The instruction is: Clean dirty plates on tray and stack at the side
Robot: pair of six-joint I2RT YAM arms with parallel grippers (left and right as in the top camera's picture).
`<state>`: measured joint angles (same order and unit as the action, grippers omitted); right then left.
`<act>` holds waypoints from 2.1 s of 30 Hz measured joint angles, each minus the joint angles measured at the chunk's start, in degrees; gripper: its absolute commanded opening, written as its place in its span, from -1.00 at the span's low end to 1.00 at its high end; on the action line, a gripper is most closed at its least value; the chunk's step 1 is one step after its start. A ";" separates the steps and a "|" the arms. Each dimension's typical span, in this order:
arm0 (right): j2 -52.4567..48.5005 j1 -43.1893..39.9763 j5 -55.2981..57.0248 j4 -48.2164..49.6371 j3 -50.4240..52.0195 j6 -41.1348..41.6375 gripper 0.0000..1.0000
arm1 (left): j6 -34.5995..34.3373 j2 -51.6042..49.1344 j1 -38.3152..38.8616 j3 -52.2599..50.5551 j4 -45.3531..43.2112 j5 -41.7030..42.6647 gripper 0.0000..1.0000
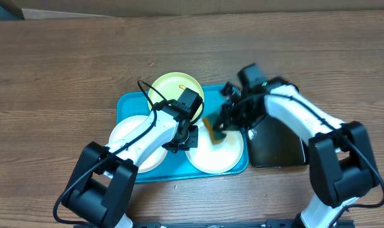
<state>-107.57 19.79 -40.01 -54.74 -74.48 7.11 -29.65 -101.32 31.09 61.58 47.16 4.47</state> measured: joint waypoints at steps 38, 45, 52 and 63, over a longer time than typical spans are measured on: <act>0.42 -15.89 35.71 -7.82 -3.61 4.66 0.17 | 0.24 0.00 0.00 -1.31 1.11 2.34 -0.06; 0.59 -21.24 32.94 -8.81 -9.77 5.31 0.78 | 0.33 0.00 0.00 -2.01 0.76 2.40 -0.46; 0.59 -24.83 33.03 -10.12 -9.75 4.92 1.00 | 0.59 -0.02 0.00 -2.10 1.49 2.73 -0.86; 0.59 -25.38 33.44 -10.34 -9.75 4.90 1.00 | 2.80 0.00 -0.59 1.90 7.37 2.86 -0.92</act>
<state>-106.98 -5.58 -6.57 -65.08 -84.23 12.01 -26.85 -101.32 30.50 63.48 54.52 7.33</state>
